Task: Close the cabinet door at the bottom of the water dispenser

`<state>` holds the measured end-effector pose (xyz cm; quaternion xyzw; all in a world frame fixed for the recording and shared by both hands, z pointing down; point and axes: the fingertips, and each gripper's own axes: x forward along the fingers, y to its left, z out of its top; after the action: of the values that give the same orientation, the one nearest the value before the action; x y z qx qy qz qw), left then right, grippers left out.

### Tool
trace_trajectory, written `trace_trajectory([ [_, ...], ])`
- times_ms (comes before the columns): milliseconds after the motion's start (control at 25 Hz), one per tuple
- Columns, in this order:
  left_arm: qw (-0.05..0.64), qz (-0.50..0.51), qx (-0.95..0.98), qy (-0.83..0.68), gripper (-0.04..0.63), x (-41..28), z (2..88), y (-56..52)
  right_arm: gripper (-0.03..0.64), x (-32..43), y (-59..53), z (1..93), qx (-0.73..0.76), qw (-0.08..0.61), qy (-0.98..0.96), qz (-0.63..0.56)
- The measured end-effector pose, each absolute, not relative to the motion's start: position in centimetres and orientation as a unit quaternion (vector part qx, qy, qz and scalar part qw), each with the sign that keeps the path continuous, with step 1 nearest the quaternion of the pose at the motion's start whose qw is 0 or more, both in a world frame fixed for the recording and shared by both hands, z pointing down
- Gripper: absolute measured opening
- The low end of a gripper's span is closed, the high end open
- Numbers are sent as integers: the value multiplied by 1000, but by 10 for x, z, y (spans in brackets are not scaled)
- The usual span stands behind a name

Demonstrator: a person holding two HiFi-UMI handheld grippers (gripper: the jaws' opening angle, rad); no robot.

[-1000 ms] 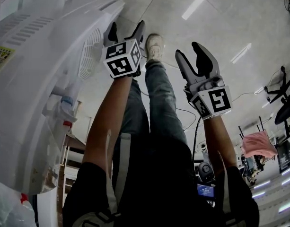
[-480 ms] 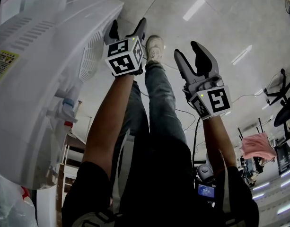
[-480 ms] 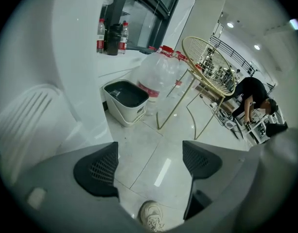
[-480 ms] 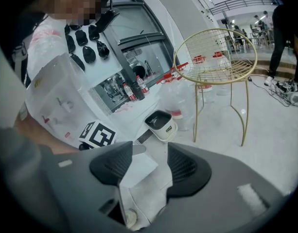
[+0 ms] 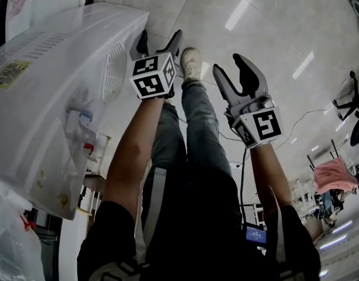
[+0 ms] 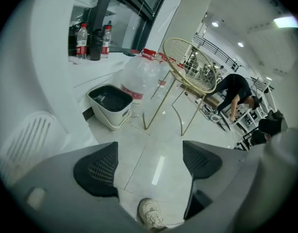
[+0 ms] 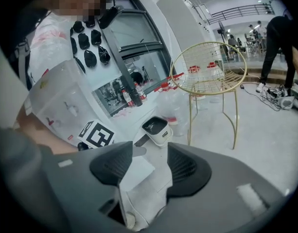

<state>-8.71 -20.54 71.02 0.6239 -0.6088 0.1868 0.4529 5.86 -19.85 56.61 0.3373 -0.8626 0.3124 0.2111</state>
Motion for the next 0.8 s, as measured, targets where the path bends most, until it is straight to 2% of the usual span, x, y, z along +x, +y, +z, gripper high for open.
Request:
trace_trajectory([
  [320, 404, 172, 707, -555, 404, -47, 625, -202, 221, 89, -144, 504, 403, 187, -850, 283],
  [800, 310, 134, 805, -487, 147, 14, 410, -164, 216, 124, -68, 347, 468, 127, -844, 227],
])
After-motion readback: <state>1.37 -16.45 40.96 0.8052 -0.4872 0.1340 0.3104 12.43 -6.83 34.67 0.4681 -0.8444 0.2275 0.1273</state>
